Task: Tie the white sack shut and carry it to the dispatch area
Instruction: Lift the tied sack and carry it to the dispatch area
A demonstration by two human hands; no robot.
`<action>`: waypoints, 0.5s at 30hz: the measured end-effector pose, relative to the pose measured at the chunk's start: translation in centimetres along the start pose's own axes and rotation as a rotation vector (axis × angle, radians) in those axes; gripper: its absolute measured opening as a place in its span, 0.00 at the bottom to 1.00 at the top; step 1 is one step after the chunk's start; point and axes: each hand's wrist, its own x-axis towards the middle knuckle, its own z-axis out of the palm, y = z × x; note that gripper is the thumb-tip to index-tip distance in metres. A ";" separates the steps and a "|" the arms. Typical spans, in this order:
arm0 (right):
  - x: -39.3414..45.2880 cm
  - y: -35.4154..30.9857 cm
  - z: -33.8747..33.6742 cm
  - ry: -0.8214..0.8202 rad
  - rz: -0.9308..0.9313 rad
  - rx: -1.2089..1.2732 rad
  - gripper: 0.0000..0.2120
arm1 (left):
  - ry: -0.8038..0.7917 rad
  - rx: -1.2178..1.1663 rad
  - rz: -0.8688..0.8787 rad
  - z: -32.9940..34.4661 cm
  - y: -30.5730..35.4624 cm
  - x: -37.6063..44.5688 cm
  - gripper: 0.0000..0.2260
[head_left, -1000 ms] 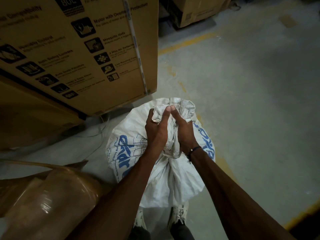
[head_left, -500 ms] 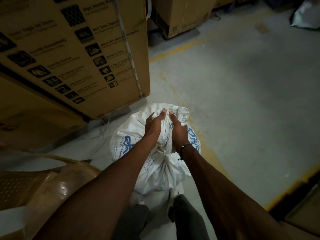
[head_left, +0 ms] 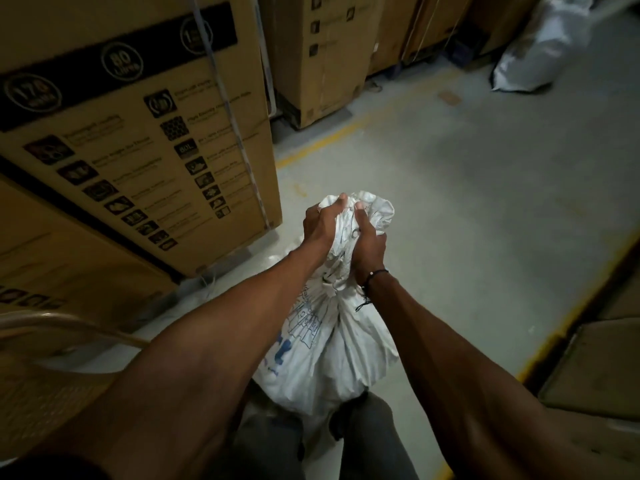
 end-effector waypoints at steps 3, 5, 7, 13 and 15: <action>-1.5 -4.4 -1.7 0.025 -0.077 -0.014 0.28 | -0.050 0.004 0.029 2.3 3.3 -2.6 0.25; -2.3 -7.1 -3.1 0.038 -0.131 -0.021 0.29 | -0.091 -0.005 0.043 3.9 5.2 -4.2 0.33; -3.1 -9.6 -4.5 0.070 -0.177 -0.025 0.26 | -0.129 -0.010 0.066 5.6 6.7 -5.8 0.35; -5.6 -16.9 -9.4 0.167 -0.293 -0.001 0.26 | -0.235 0.019 0.174 11.6 11.7 -11.6 0.19; -6.7 -19.7 -11.1 0.190 -0.338 0.013 0.27 | -0.282 0.027 0.206 14.0 13.4 -13.1 0.20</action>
